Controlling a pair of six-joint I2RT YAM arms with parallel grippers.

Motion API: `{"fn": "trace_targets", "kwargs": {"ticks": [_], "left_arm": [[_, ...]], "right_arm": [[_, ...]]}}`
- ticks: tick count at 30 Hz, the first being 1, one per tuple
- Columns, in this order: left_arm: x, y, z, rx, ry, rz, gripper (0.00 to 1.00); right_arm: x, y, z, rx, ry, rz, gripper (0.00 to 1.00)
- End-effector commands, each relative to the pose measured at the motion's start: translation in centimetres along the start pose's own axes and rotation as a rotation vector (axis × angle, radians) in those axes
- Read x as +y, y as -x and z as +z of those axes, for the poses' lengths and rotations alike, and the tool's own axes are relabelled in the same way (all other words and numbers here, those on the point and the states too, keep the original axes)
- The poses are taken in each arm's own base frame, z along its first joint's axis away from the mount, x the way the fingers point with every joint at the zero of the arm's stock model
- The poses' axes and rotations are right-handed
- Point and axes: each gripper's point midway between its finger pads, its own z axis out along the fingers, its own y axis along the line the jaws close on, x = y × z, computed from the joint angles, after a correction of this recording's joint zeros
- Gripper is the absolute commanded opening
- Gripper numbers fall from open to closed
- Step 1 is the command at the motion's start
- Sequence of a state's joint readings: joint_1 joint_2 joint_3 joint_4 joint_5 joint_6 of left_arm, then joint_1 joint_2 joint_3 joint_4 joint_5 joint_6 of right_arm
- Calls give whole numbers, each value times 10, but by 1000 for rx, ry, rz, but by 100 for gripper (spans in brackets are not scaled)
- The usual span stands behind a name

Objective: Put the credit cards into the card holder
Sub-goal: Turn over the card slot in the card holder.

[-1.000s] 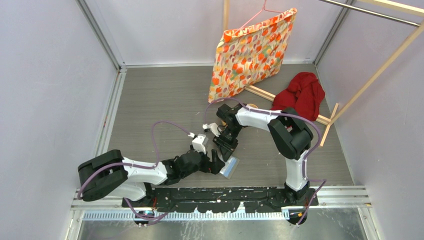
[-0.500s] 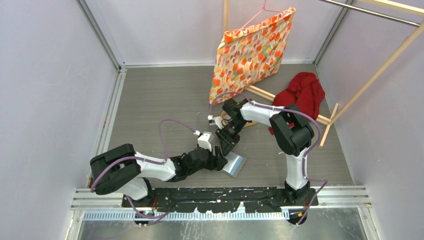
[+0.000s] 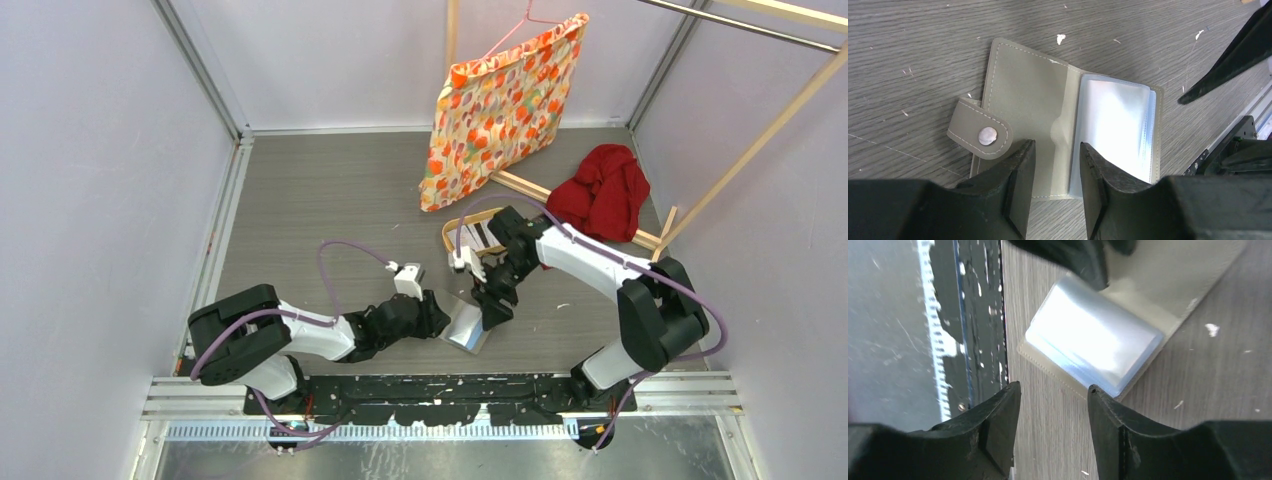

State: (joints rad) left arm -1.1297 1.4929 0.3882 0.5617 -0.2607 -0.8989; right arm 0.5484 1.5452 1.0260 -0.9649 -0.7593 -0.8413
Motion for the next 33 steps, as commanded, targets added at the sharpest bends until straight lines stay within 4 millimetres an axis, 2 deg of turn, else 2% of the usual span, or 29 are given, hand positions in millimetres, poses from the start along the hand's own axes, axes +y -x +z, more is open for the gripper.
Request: {"fn": "trace_targets", "kwargs": {"ticks": [1,6,10,14,19,28,33], "left_arm": [[41,-46,-11,165,108,36,39],[37,-49,-9,172,83,23,39],[34,-50,-7,175,66,19,39],[32,-52,-5,183,53,19,39],[30,-52,-4,184,38,9,39],[21,-49,-4,181,-29,-38,44],[13,-44,-3,179,-92,-114,47]], "right_arm": [[-17,-11,4,16,-82,-263,57],[-52,-14,1,60,-284,-298,58],[-65,-11,0,55,-361,-311,59],[-62,-12,2,56,-345,-317,59],[-63,-10,6,62,-350,-333,53],[-55,13,10,-30,-326,-260,36],[-55,21,14,-57,-309,-190,31]]}}
